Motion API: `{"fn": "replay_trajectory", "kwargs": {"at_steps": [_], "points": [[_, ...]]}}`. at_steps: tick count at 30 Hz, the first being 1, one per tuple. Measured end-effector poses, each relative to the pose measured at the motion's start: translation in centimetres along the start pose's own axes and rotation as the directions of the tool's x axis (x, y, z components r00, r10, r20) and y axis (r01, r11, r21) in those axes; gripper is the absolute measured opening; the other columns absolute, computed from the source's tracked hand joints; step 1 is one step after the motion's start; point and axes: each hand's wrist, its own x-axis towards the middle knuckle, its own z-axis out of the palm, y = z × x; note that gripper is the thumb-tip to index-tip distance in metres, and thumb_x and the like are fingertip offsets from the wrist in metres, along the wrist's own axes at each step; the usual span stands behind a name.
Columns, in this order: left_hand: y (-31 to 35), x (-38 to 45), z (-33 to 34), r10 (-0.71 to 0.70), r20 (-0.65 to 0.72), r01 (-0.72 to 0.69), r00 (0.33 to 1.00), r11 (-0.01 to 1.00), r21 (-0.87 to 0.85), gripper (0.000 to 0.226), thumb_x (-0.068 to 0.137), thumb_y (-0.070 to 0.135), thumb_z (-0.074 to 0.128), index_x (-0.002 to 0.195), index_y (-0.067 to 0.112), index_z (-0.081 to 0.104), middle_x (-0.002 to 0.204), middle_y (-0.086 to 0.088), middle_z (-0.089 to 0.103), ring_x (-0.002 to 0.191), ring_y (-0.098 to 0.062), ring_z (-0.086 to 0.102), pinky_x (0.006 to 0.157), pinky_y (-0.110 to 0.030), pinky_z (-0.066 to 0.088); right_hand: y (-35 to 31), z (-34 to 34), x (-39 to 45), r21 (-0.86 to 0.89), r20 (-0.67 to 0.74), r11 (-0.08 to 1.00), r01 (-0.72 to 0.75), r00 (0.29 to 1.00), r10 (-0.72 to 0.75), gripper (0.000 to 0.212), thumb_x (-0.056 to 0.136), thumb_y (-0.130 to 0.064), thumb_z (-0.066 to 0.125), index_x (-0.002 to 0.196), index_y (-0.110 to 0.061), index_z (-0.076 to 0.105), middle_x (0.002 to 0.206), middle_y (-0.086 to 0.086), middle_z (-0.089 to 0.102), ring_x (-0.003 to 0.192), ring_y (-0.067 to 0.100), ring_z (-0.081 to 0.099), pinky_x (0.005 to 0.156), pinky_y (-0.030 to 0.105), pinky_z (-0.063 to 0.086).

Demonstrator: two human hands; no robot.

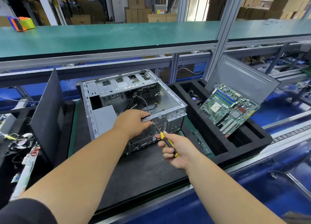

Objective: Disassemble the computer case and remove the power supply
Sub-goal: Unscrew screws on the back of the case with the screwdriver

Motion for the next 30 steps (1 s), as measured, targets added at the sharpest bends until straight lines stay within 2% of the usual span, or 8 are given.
{"fn": "replay_trajectory", "kwargs": {"at_steps": [5, 11, 16, 21, 24, 26, 28, 30], "points": [[0.1, 0.2, 0.0, 0.008, 0.01, -0.008, 1.0, 1.0, -0.005, 0.046, 0.084, 0.059, 0.06, 0.126, 0.04, 0.06, 0.126, 0.013, 0.064, 0.115, -0.014, 0.057, 0.084, -0.028, 0.047, 0.0, -0.2, 0.3, -0.057, 0.003, 0.998, 0.029, 1.0, -0.029, 0.025, 0.104, -0.027, 0.046, 0.1, -0.009, 0.063, 0.056, -0.002, 0.045, 0.036, 0.005, 0.02, 0.034, 0.016, 0.017], [0.2, 0.2, -0.2, 0.013, 0.032, -0.012, 0.999, 1.0, -0.008, 0.041, 0.085, 0.057, 0.059, 0.123, 0.041, 0.062, 0.118, 0.014, 0.067, 0.108, -0.014, 0.06, 0.075, -0.026, 0.045, 0.6, 0.3, 0.9, -0.439, -0.105, 0.883, 0.166, 0.967, -0.234, 0.023, 0.103, -0.027, 0.043, 0.099, -0.014, 0.062, 0.052, -0.003, 0.043, 0.036, 0.008, 0.022, 0.038, 0.018, 0.019], [0.3, 0.2, -0.2, 0.014, 0.034, -0.014, 0.999, 1.0, -0.005, 0.042, 0.086, 0.056, 0.059, 0.125, 0.04, 0.061, 0.119, 0.013, 0.067, 0.109, -0.015, 0.059, 0.078, -0.027, 0.046, 0.4, 0.2, 0.4, -0.923, -0.012, 0.326, 0.204, 0.832, -0.554, 0.017, 0.1, -0.032, 0.047, 0.101, -0.019, 0.057, 0.077, -0.002, 0.057, 0.068, 0.019, 0.05, 0.056, 0.031, 0.035], [0.3, 0.1, -0.3, 0.038, 0.02, -0.038, 0.999, 0.999, -0.006, 0.038, 0.086, 0.055, 0.061, 0.121, 0.039, 0.064, 0.112, 0.012, 0.069, 0.104, -0.016, 0.06, 0.071, -0.025, 0.042, 1.1, 1.7, 0.3, -0.984, 0.115, -0.176, -0.007, 0.728, -0.676, 0.015, 0.103, -0.026, 0.042, 0.114, -0.017, 0.047, 0.1, 0.006, 0.065, 0.075, 0.027, 0.047, 0.054, 0.031, 0.029], [0.4, 0.1, -0.3, 0.043, 0.015, -0.043, 0.999, 0.999, -0.007, 0.039, 0.086, 0.054, 0.061, 0.121, 0.039, 0.064, 0.113, 0.012, 0.069, 0.104, -0.016, 0.06, 0.07, -0.025, 0.039, 0.5, 1.5, 0.1, -0.996, 0.08, -0.024, 0.084, 0.76, -0.645, 0.02, 0.1, -0.033, 0.045, 0.109, -0.016, 0.052, 0.099, 0.005, 0.065, 0.081, 0.026, 0.052, 0.063, 0.032, 0.033], [0.3, 0.1, -0.3, 0.041, 0.011, -0.041, 0.999, 0.999, -0.011, 0.039, 0.086, 0.054, 0.061, 0.121, 0.039, 0.064, 0.113, 0.012, 0.068, 0.105, -0.016, 0.061, 0.07, -0.024, 0.039, -0.2, 1.3, 0.1, -0.903, -0.051, 0.391, 0.177, 0.862, -0.505, 0.026, 0.097, -0.036, 0.049, 0.095, -0.012, 0.059, 0.085, 0.007, 0.065, 0.068, 0.022, 0.053, 0.063, 0.03, 0.037], [0.3, 0.1, -0.3, 0.04, 0.012, -0.04, 0.999, 0.999, -0.005, 0.04, 0.085, 0.056, 0.061, 0.122, 0.039, 0.063, 0.115, 0.012, 0.068, 0.106, -0.015, 0.06, 0.071, -0.025, 0.04, -0.7, 1.0, 0.0, -0.504, -0.122, 0.856, 0.115, 0.972, -0.202, 0.031, 0.099, -0.031, 0.049, 0.083, -0.007, 0.061, 0.066, 0.008, 0.06, 0.047, 0.014, 0.044, 0.049, 0.025, 0.037], [0.3, 0.2, -0.3, 0.039, 0.014, -0.039, 0.999, 0.999, -0.001, 0.041, 0.085, 0.056, 0.06, 0.123, 0.039, 0.063, 0.117, 0.012, 0.067, 0.107, -0.015, 0.06, 0.072, -0.025, 0.042, -1.1, 0.4, -0.1, -0.189, -0.047, 0.982, 0.012, 0.999, -0.021, 0.033, 0.102, -0.025, 0.047, 0.085, -0.002, 0.062, 0.061, 0.008, 0.06, 0.042, 0.009, 0.044, 0.041, 0.018, 0.037]]}}
